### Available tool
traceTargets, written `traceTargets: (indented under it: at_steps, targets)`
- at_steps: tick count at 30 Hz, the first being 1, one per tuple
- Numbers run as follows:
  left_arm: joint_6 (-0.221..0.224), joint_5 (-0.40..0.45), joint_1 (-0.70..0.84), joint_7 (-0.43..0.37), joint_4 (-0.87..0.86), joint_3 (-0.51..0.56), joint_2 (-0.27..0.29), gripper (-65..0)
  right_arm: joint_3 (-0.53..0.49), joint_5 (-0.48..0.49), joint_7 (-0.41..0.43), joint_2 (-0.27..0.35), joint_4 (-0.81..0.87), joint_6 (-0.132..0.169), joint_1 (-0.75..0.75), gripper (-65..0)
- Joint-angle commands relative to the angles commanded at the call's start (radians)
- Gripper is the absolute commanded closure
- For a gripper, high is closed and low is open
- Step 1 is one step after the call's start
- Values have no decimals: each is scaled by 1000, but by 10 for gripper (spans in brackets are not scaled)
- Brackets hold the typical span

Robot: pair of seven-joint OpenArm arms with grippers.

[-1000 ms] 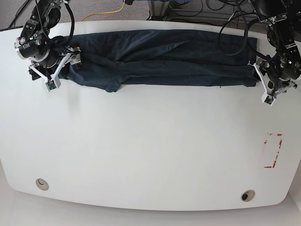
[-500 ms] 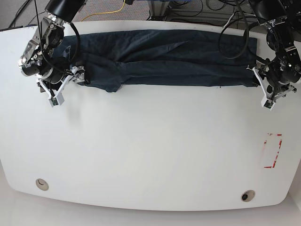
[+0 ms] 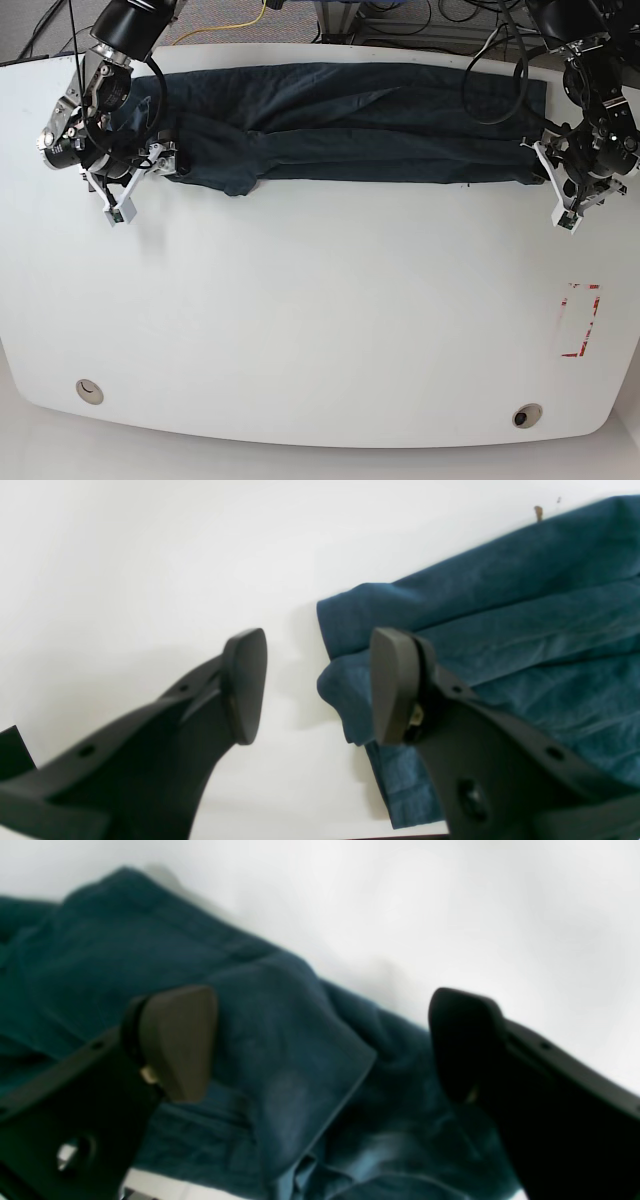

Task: Layout the t-shirt on the table in an organized manner, then fold the t-shirt properly
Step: 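Lay the folded edge down and open both grippers, then move the right gripper inward along the folded shirt and grasp fabric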

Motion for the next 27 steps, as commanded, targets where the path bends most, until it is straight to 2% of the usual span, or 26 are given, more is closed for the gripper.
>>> traceTargets:
  at_steps: [9, 13, 15, 19, 27]
  targets:
    - [0, 0, 0, -2, 0, 0, 2, -312, -2, 106, 0, 8, 2, 0, -11, -404]
    - [0, 0, 0, -2, 0, 0, 2, -312, -63, 132, 0, 21, 2, 0, -18, -346]
    - [0, 0, 0, -2, 0, 0, 2, -312, -91, 144, 0, 29, 2, 0, -20, -338]
    - [0, 0, 0, -2, 0, 0, 2, -312, -115, 147, 0, 29, 2, 0, -23, -377]
    - [0, 0, 0, -2, 0, 0, 2, -312, -118, 147, 0, 9, 3, 0, -6, -568]
